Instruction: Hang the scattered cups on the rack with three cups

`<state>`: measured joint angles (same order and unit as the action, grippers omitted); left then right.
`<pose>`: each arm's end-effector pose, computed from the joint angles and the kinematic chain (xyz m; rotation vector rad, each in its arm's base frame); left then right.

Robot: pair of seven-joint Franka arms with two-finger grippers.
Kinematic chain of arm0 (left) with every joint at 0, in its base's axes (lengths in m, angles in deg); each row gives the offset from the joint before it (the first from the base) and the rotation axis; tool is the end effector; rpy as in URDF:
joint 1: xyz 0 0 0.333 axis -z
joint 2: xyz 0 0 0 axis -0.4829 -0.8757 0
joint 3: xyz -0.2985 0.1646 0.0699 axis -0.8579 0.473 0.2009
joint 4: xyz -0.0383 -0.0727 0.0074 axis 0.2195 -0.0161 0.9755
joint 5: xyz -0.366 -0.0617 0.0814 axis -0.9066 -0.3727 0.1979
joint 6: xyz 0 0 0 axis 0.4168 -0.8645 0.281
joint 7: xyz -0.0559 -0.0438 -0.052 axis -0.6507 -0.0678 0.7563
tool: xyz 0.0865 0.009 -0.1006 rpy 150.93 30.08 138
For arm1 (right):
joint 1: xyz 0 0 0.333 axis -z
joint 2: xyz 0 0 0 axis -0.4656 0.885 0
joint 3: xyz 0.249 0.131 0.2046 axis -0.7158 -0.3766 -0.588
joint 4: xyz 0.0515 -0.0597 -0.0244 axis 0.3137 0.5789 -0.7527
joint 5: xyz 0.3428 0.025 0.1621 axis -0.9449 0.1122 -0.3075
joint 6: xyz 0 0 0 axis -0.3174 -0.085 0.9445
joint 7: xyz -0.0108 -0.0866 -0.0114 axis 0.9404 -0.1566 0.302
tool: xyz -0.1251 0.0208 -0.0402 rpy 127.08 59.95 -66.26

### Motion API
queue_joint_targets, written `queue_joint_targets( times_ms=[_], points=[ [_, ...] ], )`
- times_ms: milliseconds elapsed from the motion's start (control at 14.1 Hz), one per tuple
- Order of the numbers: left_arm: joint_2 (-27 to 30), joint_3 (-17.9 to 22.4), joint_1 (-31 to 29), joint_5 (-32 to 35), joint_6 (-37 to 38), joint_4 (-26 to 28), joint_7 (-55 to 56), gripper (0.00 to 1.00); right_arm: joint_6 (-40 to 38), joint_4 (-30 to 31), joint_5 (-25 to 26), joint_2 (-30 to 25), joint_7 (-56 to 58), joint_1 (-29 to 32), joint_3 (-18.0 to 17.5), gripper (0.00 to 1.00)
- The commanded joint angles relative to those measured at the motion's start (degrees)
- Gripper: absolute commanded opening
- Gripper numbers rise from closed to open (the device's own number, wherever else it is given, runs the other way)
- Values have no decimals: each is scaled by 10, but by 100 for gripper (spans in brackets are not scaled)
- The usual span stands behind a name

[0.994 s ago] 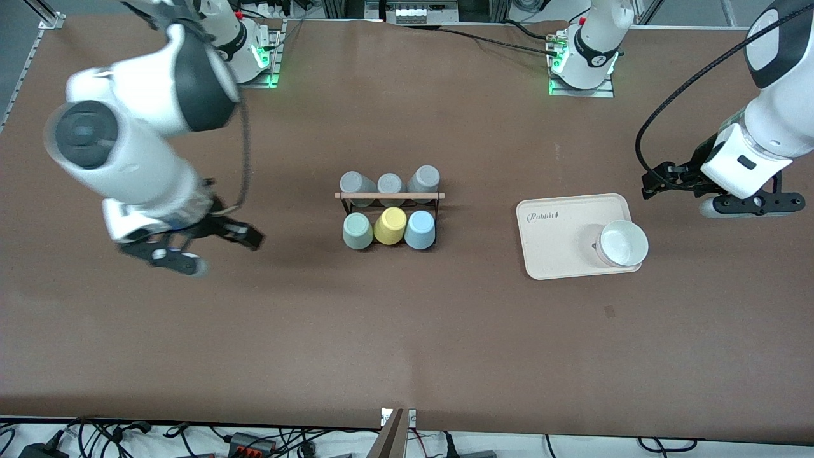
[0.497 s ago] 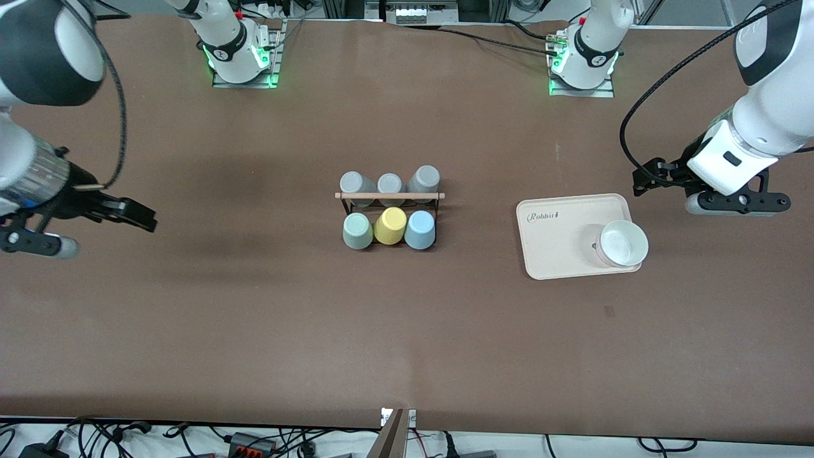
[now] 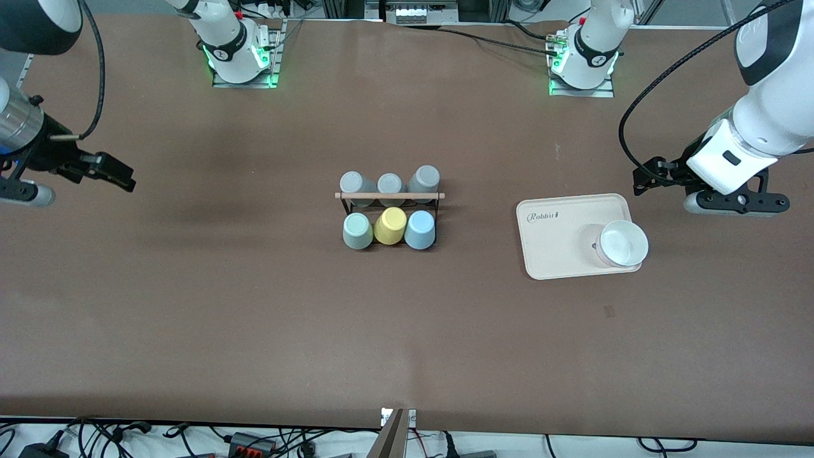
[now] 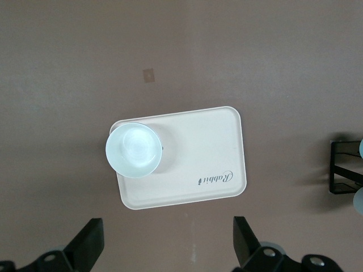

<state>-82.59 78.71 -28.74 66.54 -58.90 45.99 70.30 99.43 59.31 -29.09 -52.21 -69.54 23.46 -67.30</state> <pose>0.5689 -0.0618 0.5543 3.1160 -0.0289 -0.0380 0.5594 0.0267 0.5857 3.1043 -0.2405 0.0154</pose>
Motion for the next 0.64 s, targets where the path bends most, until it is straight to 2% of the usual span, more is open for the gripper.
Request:
queue_joint_targets(
  times_ms=[0,213,568],
  points=[
    [3,-1,-5,-2,10,-9,-17,100,14,51,6,-38,10,5,-7,100],
    [2,-1,-7,-2,10,-9,-18,100,0,14,2,-20,-1,5,-8,100],
    [2,-1,-7,-2,10,-9,-20,100,-16,5,4,-16,7,4,-8,100]
  ],
)
